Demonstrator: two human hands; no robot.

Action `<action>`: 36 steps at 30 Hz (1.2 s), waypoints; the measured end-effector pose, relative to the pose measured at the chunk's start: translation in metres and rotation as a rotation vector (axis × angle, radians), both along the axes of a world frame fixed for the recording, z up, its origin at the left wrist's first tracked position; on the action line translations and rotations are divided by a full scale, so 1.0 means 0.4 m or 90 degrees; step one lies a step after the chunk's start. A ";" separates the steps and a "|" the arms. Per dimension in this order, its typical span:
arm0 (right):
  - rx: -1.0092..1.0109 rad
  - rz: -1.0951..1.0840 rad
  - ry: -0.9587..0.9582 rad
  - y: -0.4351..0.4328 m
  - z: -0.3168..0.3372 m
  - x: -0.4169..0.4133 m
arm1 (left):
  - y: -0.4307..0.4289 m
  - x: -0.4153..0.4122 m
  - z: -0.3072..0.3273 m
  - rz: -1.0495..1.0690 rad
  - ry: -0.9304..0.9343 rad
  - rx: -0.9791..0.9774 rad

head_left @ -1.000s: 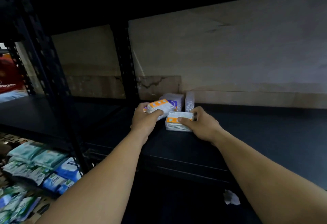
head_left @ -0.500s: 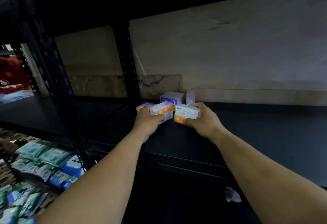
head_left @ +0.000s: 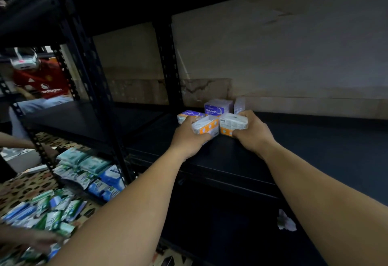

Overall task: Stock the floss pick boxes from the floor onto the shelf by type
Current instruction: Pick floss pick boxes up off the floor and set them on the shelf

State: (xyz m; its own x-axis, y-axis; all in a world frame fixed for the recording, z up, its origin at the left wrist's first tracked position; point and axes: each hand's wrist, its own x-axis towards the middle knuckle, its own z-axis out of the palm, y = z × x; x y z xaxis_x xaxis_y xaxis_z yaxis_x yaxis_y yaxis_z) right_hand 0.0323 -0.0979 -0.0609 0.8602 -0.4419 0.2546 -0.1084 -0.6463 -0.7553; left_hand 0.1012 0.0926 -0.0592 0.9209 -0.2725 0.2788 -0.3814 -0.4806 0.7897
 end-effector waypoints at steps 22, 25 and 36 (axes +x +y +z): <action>-0.110 0.090 -0.135 0.275 -0.063 -0.436 | 0.365 -0.355 -0.197 0.021 -0.014 0.030; -0.107 0.130 -0.088 0.321 -0.162 -0.475 | 0.396 -0.368 -0.257 0.031 0.043 0.096; -0.076 0.150 0.401 0.335 -0.522 -0.383 | 0.464 -0.351 -0.607 0.053 0.282 0.254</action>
State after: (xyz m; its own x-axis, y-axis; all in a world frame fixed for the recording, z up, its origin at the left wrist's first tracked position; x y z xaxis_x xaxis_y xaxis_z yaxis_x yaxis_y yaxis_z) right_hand -0.1211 0.0361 -0.2698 0.9298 -0.2253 -0.2911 -0.3508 -0.7818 -0.5155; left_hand -0.0391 0.2783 -0.3018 0.9485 -0.1994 -0.2461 -0.0053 -0.7867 0.6173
